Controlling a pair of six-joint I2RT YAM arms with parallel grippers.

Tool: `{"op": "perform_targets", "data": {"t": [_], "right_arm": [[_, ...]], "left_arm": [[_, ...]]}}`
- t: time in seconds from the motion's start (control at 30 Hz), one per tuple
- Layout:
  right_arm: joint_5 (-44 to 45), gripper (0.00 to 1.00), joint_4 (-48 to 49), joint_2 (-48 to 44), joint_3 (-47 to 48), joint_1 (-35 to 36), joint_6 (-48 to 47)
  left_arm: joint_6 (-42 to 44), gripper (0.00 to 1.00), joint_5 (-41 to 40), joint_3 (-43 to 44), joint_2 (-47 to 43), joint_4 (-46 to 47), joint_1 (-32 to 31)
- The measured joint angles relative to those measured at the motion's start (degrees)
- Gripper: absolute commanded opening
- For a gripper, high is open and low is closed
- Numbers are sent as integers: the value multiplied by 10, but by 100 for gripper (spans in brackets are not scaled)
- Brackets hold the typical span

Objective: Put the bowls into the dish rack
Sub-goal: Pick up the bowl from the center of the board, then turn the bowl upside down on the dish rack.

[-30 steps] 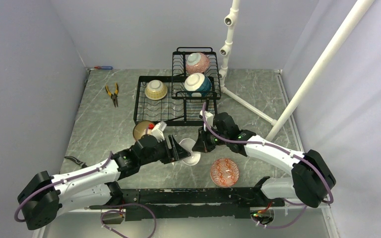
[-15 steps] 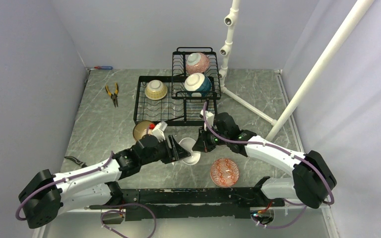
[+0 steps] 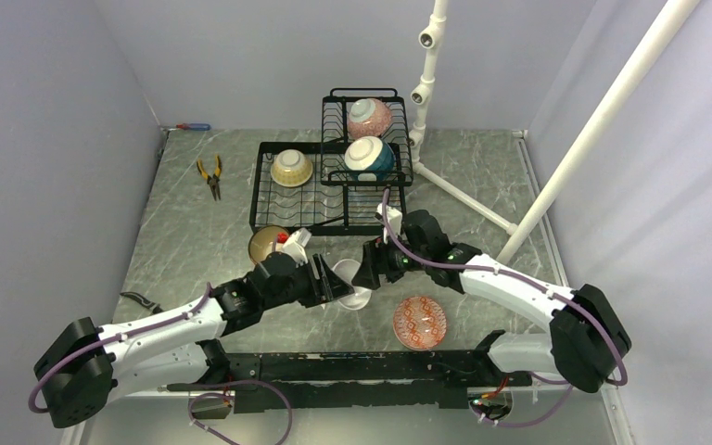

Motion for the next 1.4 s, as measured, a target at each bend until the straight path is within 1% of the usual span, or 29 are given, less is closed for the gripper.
{"op": "perform_targets", "data": {"t": [0.03, 0.13, 0.47, 0.63, 0.77, 0.97, 1.07, 1.27, 1.4], "right_arm": [[1, 91, 0, -2, 0, 0, 1], [5, 99, 1, -12, 0, 0, 2], [7, 100, 1, -31, 0, -7, 6], [6, 100, 3, -71, -2, -13, 7], [4, 100, 11, -97, -2, -19, 7], [-6, 100, 18, -99, -14, -31, 8], [-9, 100, 18, -97, -18, -35, 9], [-14, 100, 17, -96, -19, -40, 9], [-17, 100, 17, -96, -19, -43, 9]], "left_arm": [[1, 3, 0, 0, 0, -2, 0], [2, 3, -1, 0, 0, -7, 0], [12, 3, -5, 1, 0, -10, 5], [21, 3, 13, 2, -1, -18, 38], [29, 3, 49, 2, -7, -22, 81], [38, 3, 139, 14, -29, -27, 191], [48, 3, 184, 33, -37, -44, 251], [92, 3, 250, 112, -38, -122, 351], [166, 3, 257, 204, -23, -216, 405]]}}
